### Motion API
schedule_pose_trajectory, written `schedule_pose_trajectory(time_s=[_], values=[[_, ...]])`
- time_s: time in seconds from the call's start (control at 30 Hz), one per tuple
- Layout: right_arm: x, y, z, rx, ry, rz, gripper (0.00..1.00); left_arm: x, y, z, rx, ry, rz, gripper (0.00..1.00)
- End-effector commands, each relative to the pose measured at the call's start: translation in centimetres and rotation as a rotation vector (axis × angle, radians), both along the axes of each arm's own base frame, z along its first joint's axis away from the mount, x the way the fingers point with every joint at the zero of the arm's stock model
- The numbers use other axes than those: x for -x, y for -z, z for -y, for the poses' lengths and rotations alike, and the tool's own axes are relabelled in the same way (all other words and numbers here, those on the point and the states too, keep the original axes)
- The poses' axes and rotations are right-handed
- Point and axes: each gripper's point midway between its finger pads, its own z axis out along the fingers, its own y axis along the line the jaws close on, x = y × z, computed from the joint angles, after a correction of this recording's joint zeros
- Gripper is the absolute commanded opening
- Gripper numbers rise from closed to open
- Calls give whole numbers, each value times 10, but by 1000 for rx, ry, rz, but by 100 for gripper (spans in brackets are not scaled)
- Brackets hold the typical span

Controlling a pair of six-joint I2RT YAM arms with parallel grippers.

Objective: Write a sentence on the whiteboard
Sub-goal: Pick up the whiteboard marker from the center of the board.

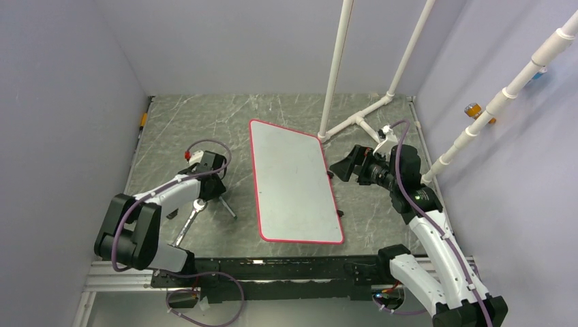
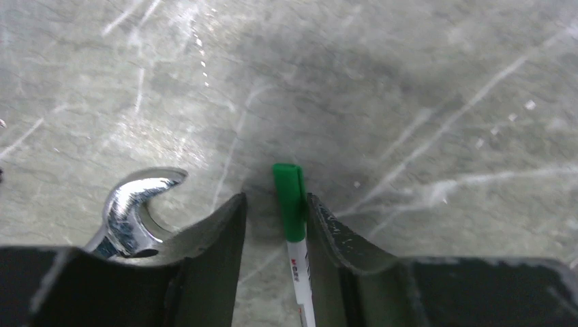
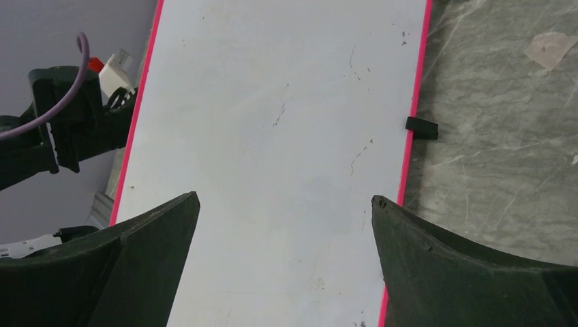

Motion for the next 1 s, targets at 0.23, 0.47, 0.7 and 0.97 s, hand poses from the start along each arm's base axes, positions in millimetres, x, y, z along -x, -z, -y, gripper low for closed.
schedule_pose_trajectory(time_s=[0.23,0.47,0.7,0.97], values=[[2,-27,-3,0,-27,65,100,-30,9,6,66,61,-1,0],[2,-35,-5,-2,-47,72,100,-32,-30,8,94,74,82,0],[10,-70,-15,-97,-75,194,100,-25,-106,-1,108,42,229,0],[24,-106,-41,-192,-220,317,100,-5,-199,-2,217,25,483,0]])
